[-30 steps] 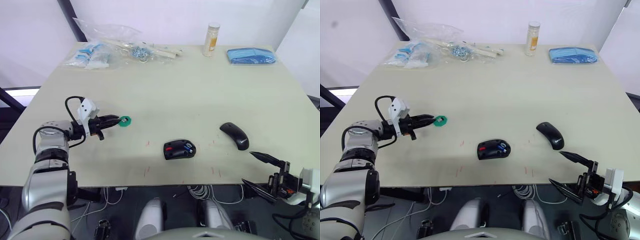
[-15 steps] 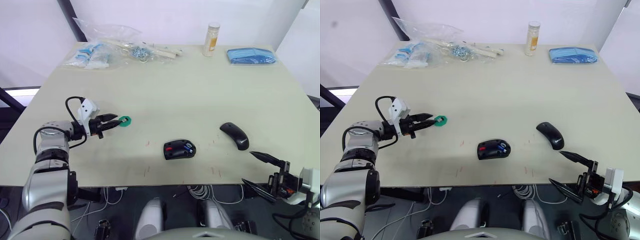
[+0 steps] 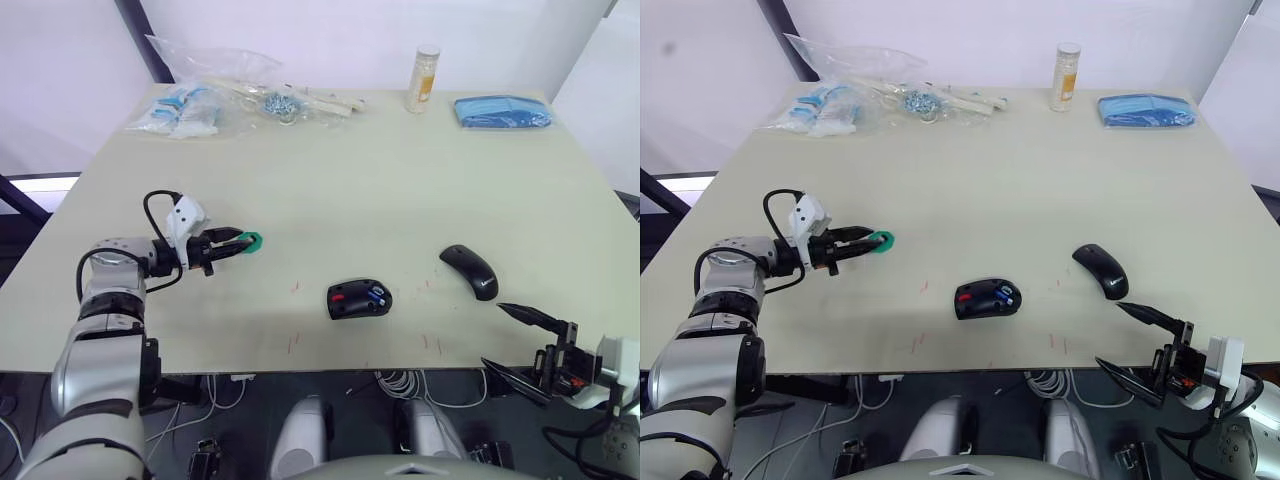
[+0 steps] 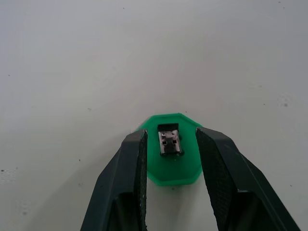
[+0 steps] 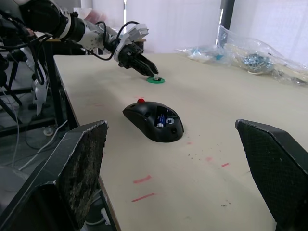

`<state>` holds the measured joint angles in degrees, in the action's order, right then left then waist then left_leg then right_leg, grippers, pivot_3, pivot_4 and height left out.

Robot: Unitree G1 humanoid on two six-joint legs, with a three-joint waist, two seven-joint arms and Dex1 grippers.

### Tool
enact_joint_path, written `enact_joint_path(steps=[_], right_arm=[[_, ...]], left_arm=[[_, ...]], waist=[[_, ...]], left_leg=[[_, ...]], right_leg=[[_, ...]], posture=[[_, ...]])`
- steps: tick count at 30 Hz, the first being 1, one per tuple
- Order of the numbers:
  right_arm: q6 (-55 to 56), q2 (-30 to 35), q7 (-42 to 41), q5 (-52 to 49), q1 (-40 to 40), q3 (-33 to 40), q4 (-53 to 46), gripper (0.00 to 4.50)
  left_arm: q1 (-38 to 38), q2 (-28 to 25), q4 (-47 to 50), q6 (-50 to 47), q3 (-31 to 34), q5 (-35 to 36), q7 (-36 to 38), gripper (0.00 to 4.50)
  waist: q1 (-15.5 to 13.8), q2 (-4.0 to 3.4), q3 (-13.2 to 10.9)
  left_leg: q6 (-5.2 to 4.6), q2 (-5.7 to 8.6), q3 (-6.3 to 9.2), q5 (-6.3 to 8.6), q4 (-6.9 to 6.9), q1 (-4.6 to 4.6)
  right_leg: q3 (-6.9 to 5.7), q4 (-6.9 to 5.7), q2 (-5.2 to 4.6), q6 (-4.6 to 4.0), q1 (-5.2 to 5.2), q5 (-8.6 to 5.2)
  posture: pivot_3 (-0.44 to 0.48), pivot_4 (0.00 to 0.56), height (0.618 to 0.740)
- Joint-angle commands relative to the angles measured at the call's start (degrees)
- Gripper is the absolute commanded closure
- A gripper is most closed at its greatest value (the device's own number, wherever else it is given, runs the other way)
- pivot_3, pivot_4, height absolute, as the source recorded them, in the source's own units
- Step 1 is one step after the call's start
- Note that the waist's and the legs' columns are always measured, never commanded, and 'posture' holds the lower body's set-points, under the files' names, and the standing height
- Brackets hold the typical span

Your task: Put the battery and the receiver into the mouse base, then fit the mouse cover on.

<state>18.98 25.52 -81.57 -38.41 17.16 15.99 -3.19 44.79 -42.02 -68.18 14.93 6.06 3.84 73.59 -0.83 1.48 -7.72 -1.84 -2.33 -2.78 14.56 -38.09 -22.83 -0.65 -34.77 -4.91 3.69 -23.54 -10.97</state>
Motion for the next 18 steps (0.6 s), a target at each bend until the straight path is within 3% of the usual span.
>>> enact_joint_path(steps=[1, 18], right_arm=[[1.06, -0.1, 0.18, -0.22, 0.1, 0.17, -0.33, 0.0], [1.95, -0.27, 0.29, 0.1, 0.02, -0.39, 0.1, 0.0]], left_arm=[[1.02, -0.27, -0.11, 0.24, -0.31, -0.61, -0.59, 2.81], [0.95, -0.14, -0.67, -0.25, -0.45, -1.55, -0.47, 2.81]], waist=[[0.0, 0.01, -0.01], [-0.02, 0.02, -0.02]], left_leg=[[0.0, 0.0, 0.0, 0.0, 0.0, 0.0], [0.0, 0.0, 0.01, 0.0, 0.0, 0.0]], right_leg=[[0.0, 0.0, 0.0, 0.0, 0.0, 0.0], [0.0, -0.01, 0.0, 0.0, 0.0, 0.0]], posture=[[0.0, 0.15, 0.74], [0.0, 0.15, 0.74]])
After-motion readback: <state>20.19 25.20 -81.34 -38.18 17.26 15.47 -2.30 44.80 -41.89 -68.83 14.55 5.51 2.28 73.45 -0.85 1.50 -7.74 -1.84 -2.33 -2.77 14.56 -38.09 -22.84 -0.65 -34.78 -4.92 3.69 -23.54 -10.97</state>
